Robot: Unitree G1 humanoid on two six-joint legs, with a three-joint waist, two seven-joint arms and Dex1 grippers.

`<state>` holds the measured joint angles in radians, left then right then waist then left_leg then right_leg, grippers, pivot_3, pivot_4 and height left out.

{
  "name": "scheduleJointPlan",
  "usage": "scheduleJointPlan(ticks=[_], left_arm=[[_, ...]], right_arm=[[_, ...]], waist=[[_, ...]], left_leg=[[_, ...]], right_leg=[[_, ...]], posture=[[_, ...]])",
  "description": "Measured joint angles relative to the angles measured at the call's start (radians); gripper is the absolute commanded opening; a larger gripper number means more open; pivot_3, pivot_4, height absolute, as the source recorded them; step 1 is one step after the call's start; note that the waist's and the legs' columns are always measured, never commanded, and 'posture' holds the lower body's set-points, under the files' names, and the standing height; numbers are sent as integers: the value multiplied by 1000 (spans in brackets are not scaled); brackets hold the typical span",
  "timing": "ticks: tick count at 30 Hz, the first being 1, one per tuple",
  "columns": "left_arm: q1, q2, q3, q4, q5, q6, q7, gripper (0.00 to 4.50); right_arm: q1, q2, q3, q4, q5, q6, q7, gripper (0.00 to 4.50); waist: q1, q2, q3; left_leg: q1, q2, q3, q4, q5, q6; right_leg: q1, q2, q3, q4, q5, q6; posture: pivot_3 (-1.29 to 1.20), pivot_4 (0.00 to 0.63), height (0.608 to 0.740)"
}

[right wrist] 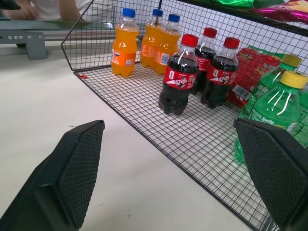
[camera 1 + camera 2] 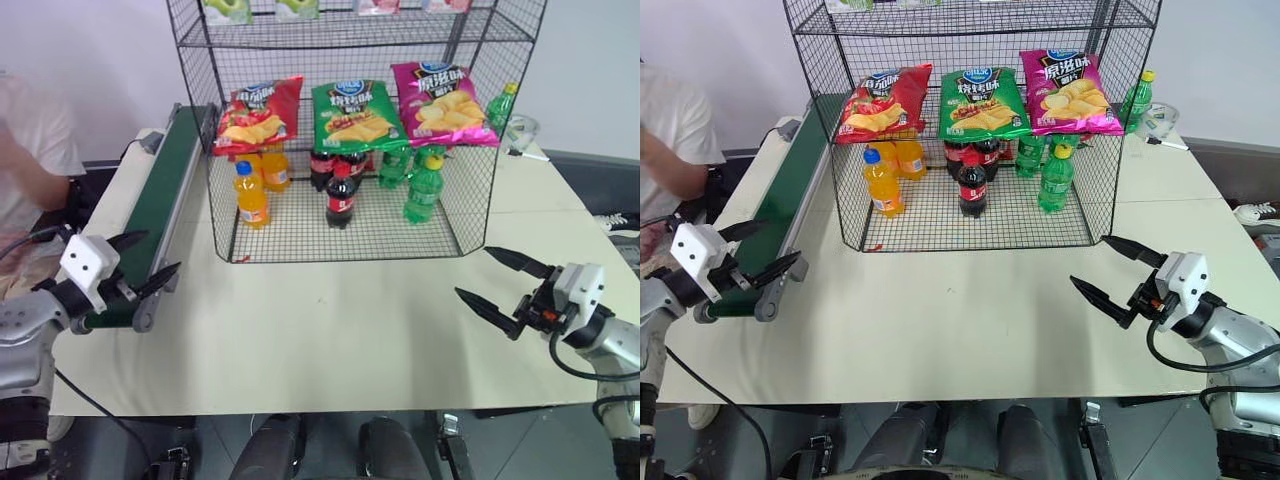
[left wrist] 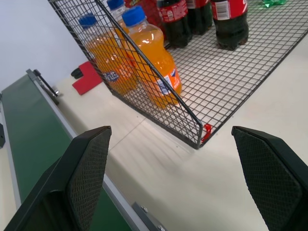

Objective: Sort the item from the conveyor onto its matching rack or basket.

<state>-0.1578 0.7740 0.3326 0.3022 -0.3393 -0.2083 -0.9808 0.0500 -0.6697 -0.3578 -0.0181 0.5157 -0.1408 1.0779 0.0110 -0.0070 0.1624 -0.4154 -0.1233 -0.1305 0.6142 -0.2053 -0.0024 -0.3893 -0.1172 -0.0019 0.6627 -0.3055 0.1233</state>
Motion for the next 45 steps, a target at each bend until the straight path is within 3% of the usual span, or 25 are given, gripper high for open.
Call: scheduleJointPlan(ticks=[45], left_arm=[[201, -51, 15, -179, -41, 23, 61, 4187]], right_arm=[[-132, -1, 79, 30, -22, 6, 38, 4500]], waist=[[0, 1, 1]], left_leg=[[-1, 0, 0, -1, 0, 0]], right_leg=[[0, 0, 0, -1, -1, -3]], posture=[[0, 150, 740]])
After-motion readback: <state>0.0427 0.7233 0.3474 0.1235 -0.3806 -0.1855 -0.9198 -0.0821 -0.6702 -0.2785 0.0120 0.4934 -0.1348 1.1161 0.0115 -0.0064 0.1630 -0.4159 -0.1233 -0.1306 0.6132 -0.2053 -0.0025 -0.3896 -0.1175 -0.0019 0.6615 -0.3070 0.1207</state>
